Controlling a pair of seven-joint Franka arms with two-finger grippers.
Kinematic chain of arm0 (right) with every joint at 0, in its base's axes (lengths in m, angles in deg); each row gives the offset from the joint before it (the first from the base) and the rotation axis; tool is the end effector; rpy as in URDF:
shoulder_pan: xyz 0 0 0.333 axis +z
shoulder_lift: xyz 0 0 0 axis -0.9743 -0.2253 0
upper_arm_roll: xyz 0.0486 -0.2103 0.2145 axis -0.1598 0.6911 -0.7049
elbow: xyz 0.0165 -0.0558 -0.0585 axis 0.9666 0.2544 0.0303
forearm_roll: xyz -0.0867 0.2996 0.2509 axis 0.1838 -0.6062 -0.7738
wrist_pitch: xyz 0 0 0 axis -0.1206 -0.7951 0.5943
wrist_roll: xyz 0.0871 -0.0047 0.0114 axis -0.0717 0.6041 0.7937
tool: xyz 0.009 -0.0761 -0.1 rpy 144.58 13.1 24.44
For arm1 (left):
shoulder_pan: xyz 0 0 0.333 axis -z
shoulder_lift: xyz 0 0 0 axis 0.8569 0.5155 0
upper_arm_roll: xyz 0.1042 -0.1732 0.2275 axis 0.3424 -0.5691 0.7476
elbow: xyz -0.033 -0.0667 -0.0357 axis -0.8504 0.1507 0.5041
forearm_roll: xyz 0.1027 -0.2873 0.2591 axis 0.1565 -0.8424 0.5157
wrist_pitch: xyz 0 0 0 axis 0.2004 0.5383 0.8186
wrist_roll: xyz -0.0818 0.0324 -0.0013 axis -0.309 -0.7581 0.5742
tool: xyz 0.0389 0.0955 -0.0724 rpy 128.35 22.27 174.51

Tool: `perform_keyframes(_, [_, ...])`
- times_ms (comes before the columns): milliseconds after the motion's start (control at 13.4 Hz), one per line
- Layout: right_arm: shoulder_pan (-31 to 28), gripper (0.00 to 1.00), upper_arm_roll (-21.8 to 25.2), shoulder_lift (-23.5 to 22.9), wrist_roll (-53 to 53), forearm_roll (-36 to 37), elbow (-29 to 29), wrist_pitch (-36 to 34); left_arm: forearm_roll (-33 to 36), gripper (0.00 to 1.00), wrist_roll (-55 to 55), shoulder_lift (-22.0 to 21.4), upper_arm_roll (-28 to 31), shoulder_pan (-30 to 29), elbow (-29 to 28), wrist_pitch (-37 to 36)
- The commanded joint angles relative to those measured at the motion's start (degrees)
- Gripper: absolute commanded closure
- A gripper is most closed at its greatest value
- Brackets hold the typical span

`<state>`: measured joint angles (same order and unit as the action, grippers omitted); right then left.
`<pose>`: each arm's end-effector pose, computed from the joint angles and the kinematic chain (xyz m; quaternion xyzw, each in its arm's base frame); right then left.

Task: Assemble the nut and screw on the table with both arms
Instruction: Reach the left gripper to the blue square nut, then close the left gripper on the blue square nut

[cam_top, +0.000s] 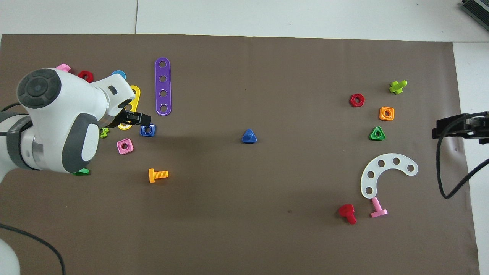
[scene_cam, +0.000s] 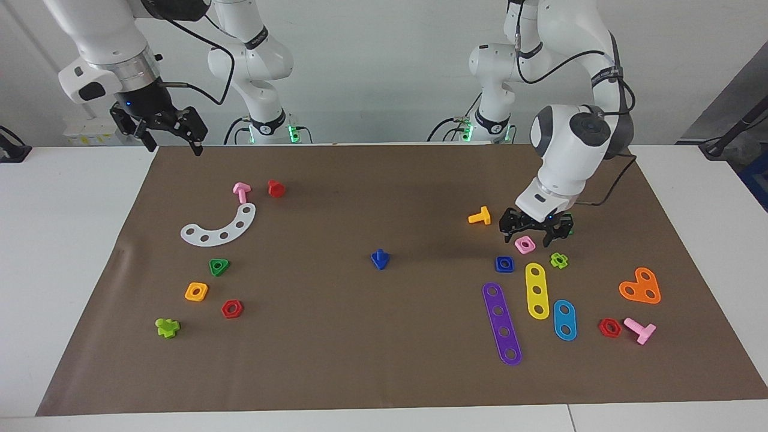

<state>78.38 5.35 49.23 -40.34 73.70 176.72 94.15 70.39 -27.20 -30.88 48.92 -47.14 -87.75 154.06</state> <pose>0.5361 -0.0177 0.6098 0.9977 -0.0669 -0.0051 0.0089 0.5981 -0.1307 0.3620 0.9932 -0.1087 0.0401 0.0102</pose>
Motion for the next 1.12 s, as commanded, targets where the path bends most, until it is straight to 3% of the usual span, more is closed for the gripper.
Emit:
perform_keyframes(0, [-0.17, 0.0, -0.27, 0.61, 0.95, -0.25, 0.88, 0.36, 0.92, 0.01, 1.7, 4.71, 0.9, 2.05, -0.58, 5.51])
perform_keyframes(224, [-0.17, 0.0, -0.27, 0.96, 1.39, -0.25, 0.88, 0.53, 1.01, 0.03, 2.14, 8.42, 0.9, 2.32, -1.28, 9.82])
perform_keyframes(673, [-0.25, 0.0, -0.36, 1.31, 1.39, -0.25, 0.87, 0.45, 1.01, 0.12, 2.23, 8.25, 0.99, 2.32, -6.03, 12.82])
perform_keyframes(822, [-0.17, 0.0, -0.36, 1.31, 1.47, -0.25, 0.79, 0.45, 1.01, 0.33, 2.31, 8.17, 0.99, 2.32, -5.76, 12.21])
perform_keyframes(972, [-0.17, 0.0, -0.36, 1.31, 1.47, -0.25, 0.79, 0.45, 1.01, 0.83, 2.67, 8.25, 1.08, 2.06, -5.15, 11.51])
perform_keyframes(1047, [-0.17, 0.0, -0.36, 1.31, 1.47, -0.25, 0.79, 0.45, 1.01, 1.0, 2.67, 8.25, 1.08, 2.06, -4.19, 10.37])
